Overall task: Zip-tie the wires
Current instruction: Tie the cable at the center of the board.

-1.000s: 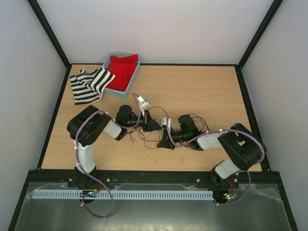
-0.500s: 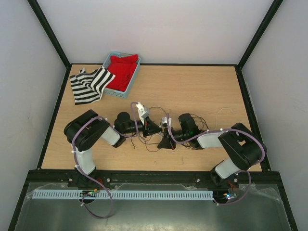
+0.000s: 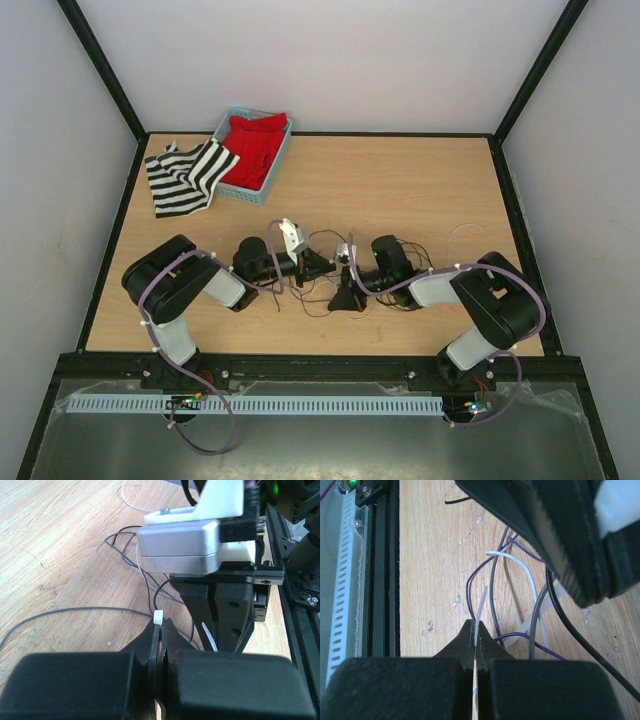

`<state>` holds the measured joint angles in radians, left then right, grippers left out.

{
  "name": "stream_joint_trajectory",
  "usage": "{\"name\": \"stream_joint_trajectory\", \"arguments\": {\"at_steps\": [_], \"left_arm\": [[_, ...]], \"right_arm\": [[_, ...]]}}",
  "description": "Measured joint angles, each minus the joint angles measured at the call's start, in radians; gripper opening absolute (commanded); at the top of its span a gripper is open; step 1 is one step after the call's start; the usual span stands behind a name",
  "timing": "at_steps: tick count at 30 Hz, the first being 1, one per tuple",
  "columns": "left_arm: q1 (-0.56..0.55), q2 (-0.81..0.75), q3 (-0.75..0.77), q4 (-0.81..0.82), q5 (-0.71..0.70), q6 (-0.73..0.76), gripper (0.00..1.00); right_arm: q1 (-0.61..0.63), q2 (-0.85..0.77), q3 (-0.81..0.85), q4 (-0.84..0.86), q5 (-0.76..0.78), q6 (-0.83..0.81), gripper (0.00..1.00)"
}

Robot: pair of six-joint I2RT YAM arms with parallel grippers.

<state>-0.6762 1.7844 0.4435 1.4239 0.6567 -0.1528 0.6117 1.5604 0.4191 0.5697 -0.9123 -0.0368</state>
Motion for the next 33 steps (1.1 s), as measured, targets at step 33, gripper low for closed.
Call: {"name": "stream_joint_trajectory", "arguments": {"at_steps": [33], "left_arm": [[-0.065,-0.045,-0.046,0.007,-0.034,0.192,0.00]], "right_arm": [[-0.051,0.063,0.103,-0.192,-0.172,-0.072,0.00]]}}
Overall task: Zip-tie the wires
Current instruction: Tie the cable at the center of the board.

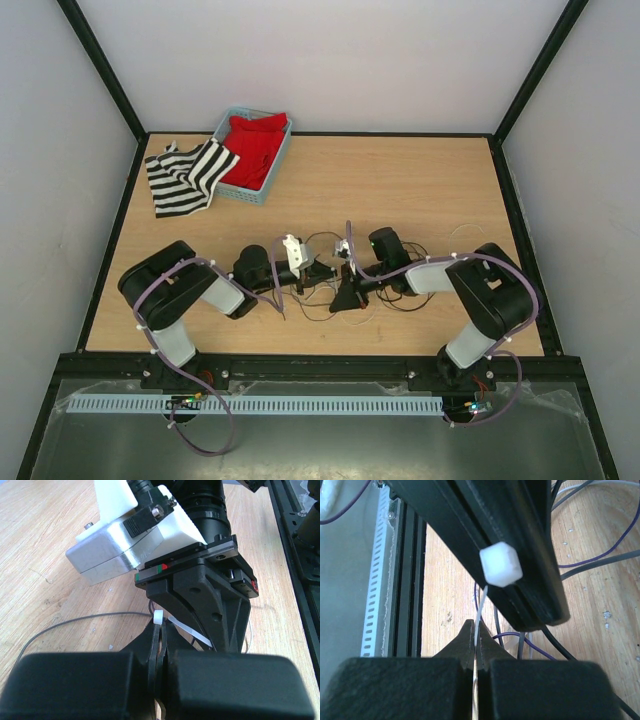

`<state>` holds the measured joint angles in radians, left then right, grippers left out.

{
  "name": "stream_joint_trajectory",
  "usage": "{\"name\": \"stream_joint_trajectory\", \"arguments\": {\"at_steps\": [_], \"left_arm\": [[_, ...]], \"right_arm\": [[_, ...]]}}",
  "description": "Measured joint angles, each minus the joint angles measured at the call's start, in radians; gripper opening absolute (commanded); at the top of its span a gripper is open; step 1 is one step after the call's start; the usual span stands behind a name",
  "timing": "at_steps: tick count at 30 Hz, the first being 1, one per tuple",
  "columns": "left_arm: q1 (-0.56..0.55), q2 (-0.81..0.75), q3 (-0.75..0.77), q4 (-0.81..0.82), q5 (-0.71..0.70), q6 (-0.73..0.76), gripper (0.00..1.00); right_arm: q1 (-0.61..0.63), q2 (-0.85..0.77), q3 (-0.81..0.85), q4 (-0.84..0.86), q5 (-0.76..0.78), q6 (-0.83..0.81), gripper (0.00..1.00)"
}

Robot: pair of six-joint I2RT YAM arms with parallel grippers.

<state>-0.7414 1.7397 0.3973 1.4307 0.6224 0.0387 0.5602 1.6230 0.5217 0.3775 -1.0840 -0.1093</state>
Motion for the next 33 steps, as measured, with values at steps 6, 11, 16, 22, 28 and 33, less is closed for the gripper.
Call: {"name": "stream_joint_trajectory", "arguments": {"at_steps": [6,11,16,22,28,33], "left_arm": [[-0.002,-0.006,-0.006,0.000,-0.007,0.018,0.00],[-0.003,-0.006,-0.006,0.000,-0.013,0.024,0.00],[-0.006,-0.006,-0.006,0.000,-0.014,0.026,0.00],[-0.008,-0.006,-0.006,0.000,-0.014,0.032,0.00],[-0.013,-0.006,-0.006,0.000,-0.015,0.040,0.00],[-0.014,-0.006,-0.006,0.000,-0.023,0.047,0.00]], "right_arm": [[-0.009,0.005,0.013,-0.046,-0.011,-0.027,0.00],[-0.011,0.005,0.014,-0.066,-0.018,-0.039,0.00],[-0.011,0.006,0.022,-0.075,-0.028,-0.047,0.00],[-0.011,0.006,0.026,-0.086,-0.031,-0.048,0.00],[-0.011,0.006,0.026,-0.089,-0.031,-0.048,0.00],[-0.011,0.006,0.027,-0.090,-0.031,-0.049,0.00]]}}
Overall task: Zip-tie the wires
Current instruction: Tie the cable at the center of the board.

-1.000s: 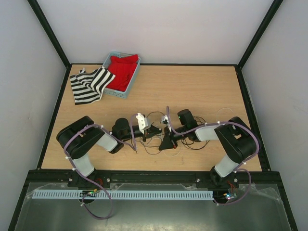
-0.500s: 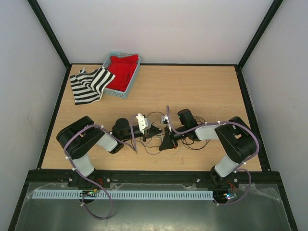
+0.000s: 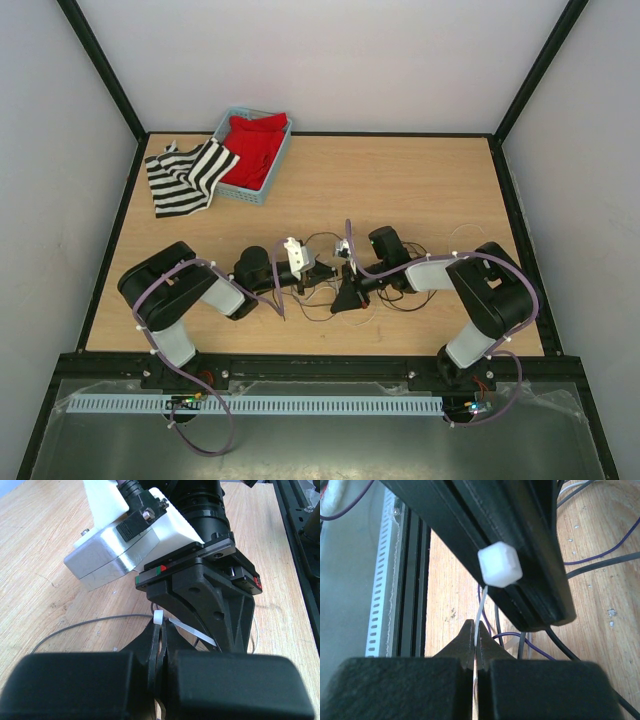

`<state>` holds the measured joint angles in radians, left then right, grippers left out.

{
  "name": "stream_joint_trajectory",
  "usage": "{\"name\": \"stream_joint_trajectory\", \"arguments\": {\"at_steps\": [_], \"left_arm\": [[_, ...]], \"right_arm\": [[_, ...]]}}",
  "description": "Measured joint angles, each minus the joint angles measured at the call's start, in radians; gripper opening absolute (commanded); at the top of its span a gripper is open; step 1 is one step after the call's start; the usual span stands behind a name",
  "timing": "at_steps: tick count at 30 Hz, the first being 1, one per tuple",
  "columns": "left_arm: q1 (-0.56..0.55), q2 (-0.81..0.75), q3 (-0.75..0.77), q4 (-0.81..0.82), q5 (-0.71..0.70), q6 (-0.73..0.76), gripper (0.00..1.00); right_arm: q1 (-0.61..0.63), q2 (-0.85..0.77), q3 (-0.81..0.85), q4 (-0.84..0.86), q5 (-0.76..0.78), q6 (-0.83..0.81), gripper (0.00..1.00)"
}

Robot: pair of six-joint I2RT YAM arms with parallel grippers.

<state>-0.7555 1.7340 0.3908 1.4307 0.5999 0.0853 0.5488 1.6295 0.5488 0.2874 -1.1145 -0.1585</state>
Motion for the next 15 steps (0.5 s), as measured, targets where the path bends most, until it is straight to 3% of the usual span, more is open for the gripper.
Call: {"name": "stream_joint_trajectory", "arguments": {"at_steps": [15], "left_arm": [[-0.005,0.000,-0.001,0.000,-0.022,0.014,0.00]], "right_arm": [[0.000,0.000,0.000,-0.002,-0.001,-0.004,0.00]]}}
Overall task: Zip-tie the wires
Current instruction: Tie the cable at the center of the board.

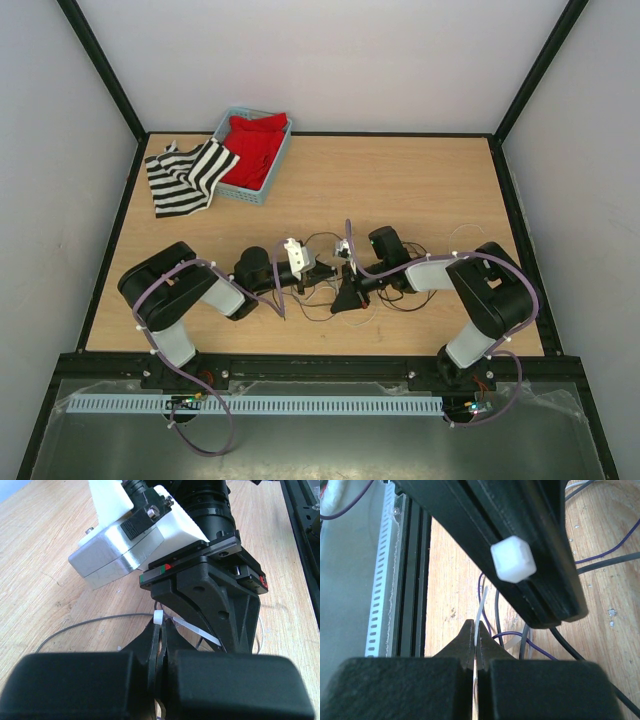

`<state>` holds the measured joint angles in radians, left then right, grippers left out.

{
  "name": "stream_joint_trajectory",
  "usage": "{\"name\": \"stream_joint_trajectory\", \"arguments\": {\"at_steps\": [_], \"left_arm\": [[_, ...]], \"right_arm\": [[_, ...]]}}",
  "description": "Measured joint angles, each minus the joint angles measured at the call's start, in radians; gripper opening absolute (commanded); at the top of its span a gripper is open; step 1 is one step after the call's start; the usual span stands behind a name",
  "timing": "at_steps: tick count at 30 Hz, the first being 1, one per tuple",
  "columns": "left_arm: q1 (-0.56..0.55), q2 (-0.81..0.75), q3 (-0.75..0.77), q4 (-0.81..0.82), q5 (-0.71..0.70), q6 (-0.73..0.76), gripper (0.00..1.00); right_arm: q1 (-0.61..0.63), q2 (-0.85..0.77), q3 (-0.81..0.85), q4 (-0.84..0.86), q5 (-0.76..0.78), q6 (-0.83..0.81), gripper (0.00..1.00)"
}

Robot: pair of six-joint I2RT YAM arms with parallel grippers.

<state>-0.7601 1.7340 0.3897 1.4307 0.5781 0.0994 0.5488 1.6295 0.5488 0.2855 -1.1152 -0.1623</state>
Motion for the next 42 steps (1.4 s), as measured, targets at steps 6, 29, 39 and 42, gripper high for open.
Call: {"name": "stream_joint_trajectory", "arguments": {"at_steps": [6,29,39,42], "left_arm": [[-0.002,0.002,-0.004,0.000,-0.004,0.005,0.00],[-0.025,0.002,-0.016,0.000,-0.015,0.051,0.00],[-0.027,0.002,-0.018,0.000,-0.037,0.065,0.00],[-0.027,0.002,-0.021,0.000,-0.044,0.069,0.00]], "right_arm": [[0.000,-0.001,0.000,-0.001,0.000,-0.003,0.00],[0.000,-0.001,0.016,-0.013,-0.008,-0.002,0.00],[0.000,0.000,0.016,-0.015,-0.012,-0.002,0.00],[0.000,0.000,0.016,-0.016,-0.016,-0.003,0.00]]}}
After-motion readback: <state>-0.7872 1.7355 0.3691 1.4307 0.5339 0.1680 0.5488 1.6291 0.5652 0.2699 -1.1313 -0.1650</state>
